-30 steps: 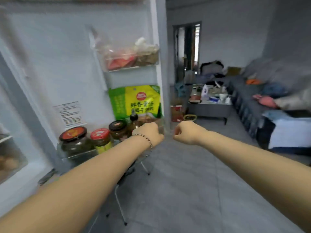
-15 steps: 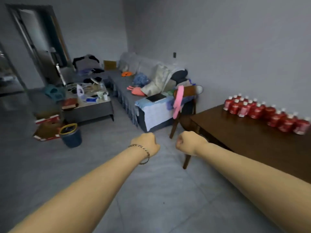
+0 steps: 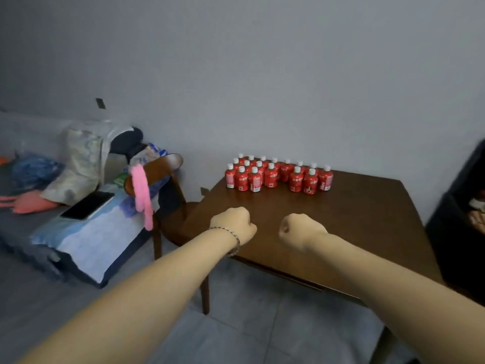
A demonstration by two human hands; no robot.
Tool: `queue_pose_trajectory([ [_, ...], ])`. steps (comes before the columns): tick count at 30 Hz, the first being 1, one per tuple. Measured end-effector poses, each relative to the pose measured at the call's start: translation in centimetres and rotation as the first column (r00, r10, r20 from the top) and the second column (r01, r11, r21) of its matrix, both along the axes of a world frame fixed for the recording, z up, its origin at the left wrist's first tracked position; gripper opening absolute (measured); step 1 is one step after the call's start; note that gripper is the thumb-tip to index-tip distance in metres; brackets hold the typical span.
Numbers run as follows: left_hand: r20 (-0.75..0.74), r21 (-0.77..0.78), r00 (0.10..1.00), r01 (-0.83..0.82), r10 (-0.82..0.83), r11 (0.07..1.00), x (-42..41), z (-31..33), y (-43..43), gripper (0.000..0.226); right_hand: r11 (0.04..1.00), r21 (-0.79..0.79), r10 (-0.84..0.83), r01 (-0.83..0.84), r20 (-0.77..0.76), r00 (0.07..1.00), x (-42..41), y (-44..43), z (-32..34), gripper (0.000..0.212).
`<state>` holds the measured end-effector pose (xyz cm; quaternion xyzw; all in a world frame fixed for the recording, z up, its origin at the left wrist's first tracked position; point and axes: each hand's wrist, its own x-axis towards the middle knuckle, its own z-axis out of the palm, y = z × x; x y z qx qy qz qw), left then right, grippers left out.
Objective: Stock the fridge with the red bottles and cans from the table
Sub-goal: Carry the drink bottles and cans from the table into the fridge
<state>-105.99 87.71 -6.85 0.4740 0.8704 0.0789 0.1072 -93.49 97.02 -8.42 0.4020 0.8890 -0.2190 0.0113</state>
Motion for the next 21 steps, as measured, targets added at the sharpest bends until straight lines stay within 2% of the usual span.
queue_pose_trajectory([
  [3,0.003,-0.03,0.993,0.117,-0.116,0.993,-2.0,-0.8,7.2,0.024,0.994,0.009,-0.111,0.111,0.009,0.994,-0.9,5.5,-0.6,0.028],
  [8,0.012,-0.041,0.977,0.214,-0.214,0.976,-3.9,-3.0,16.6,0.027,0.983,0.045,-0.181,0.179,0.036,0.983,-2.5,14.2,-2.0,0.027],
  [15,0.02,0.005,0.972,0.233,-0.233,0.972,-8.0,-5.2,31.3,0.023,0.968,0.055,-0.247,0.243,0.074,0.966,-6.2,29.1,-4.5,0.027],
  [21,0.079,0.123,0.963,0.248,-0.258,0.961,-12.4,-9.2,41.0,0.027,0.933,-0.03,-0.356,0.359,0.077,0.932,-9.3,38.9,-8.5,0.026],
])
